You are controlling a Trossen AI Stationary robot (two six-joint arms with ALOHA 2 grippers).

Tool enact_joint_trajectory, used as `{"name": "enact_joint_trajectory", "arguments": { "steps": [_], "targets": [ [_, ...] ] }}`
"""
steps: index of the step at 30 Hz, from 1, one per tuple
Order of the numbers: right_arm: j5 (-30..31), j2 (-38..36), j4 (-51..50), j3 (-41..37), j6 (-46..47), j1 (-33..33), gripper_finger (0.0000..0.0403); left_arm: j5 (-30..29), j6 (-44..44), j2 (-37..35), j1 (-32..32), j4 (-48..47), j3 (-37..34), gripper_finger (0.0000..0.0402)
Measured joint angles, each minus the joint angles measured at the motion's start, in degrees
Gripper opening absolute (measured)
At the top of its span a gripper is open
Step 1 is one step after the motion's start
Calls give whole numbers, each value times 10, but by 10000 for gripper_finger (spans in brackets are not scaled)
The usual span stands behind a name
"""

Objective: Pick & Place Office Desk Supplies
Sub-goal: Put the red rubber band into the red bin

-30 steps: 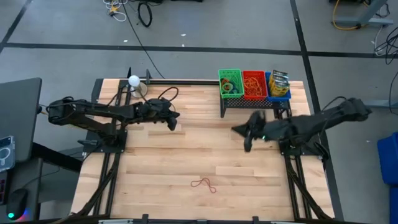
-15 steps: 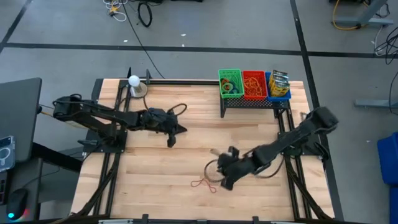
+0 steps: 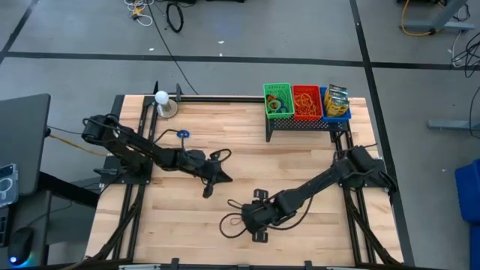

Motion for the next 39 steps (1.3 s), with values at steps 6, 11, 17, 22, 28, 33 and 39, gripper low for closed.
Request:
{"name": "enact_joint_trajectory", "arguments": {
  "steps": [6,11,17,22,28,33,39],
  "targets": [
    [-7,54,-35,44,-25,-16,169,-5,0,24,-20,17,0,5],
    [-10,81,-31,48,-33,-20,167,-41,-28,37,-35,88,-54,5],
    [-11,94,-22,48,-29,-20,164,-82,-82,36,-49,224,-135,5],
    [-15,98,-16,49,-17,-23,121,-107,-104,36,-52,234,-146,5],
    [-42,98,-18,49,-14,-31,27,-131,-107,36,-52,234,-146,5],
    [-42,85,-71,48,-14,-32,8,-142,-110,36,-51,237,-146,5],
    [-20,19,-121,48,-1,-37,4,-173,-137,36,-51,252,-146,7]
  ]
}}
